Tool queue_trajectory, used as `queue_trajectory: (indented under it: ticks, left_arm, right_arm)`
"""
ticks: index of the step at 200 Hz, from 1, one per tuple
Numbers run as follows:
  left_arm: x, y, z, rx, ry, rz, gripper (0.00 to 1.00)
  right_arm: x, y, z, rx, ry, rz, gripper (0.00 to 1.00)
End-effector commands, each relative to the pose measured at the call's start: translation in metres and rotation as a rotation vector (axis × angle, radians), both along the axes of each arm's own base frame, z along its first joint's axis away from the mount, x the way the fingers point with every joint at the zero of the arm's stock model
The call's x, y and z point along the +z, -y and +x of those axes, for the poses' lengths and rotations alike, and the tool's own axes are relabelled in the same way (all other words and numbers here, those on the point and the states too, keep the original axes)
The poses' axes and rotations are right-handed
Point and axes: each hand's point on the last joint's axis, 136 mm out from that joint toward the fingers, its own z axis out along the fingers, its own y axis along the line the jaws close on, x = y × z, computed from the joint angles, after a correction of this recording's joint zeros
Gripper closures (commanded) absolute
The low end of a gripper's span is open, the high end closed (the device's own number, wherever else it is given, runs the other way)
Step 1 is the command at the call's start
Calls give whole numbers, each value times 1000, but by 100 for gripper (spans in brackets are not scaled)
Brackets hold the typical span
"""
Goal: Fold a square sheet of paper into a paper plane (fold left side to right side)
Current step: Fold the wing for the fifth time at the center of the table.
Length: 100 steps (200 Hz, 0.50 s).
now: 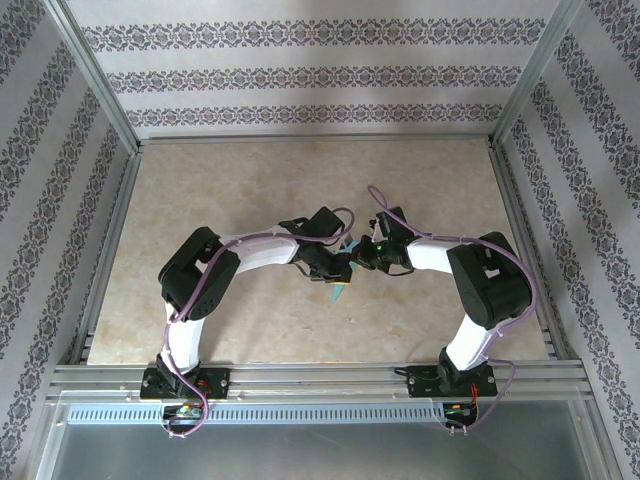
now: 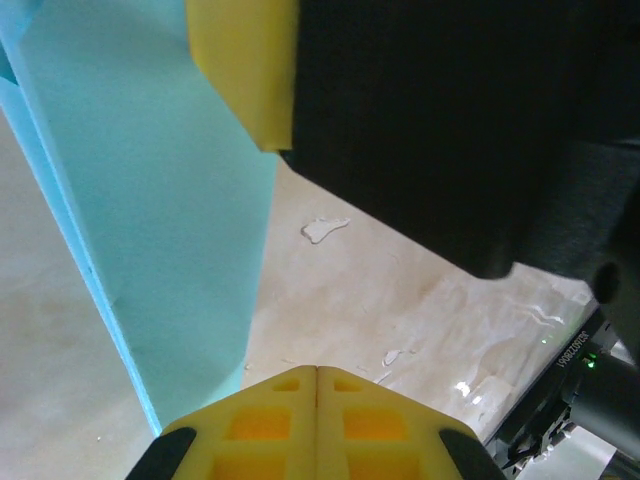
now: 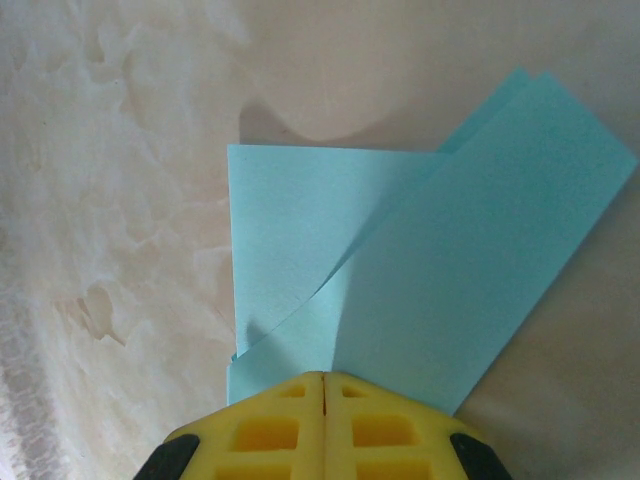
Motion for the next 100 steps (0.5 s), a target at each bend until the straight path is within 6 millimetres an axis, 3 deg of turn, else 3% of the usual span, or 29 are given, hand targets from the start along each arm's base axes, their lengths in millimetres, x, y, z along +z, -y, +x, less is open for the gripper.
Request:
queue_trajectory:
  ticks: [1, 100]
  left_arm:
    - [-2, 3, 4, 10, -10, -28, 100]
    - [-25, -9, -6, 4, -38, 31, 100]
  right_arm:
    - [-30, 9, -26, 7, -112, -68, 100]
    - [-35, 12, -28, 8, -126, -90, 100]
